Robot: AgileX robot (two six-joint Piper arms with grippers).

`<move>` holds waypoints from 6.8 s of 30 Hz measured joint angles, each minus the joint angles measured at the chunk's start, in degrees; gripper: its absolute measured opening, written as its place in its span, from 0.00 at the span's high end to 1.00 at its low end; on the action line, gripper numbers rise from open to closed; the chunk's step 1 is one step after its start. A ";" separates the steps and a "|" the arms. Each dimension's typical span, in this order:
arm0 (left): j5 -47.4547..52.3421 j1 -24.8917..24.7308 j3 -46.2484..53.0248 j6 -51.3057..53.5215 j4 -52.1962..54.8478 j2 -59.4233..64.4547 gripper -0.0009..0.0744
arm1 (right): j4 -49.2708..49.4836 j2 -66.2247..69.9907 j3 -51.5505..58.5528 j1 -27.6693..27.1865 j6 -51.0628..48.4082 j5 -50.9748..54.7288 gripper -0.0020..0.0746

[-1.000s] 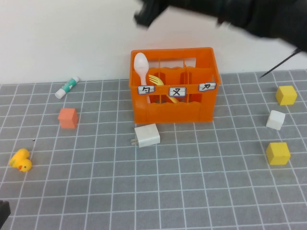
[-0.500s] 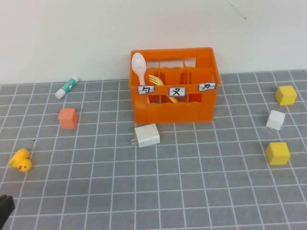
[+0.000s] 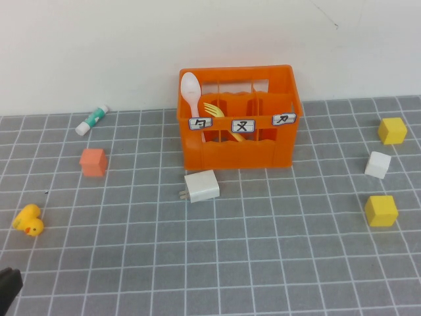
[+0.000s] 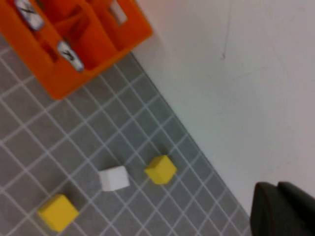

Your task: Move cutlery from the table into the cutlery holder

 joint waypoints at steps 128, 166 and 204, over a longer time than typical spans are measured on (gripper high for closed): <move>-9.72 25.11 21.19 19.59 -18.45 -15.87 0.99 | 22.85 -81.83 91.96 -22.66 6.58 -40.98 0.98; -9.72 25.11 21.19 19.31 -18.56 -15.87 0.99 | 12.51 -81.83 102.49 -25.91 32.24 -43.93 0.98; -9.72 25.69 21.19 19.29 -18.56 -15.87 0.99 | 12.25 -81.83 102.49 -25.91 32.24 -43.93 0.98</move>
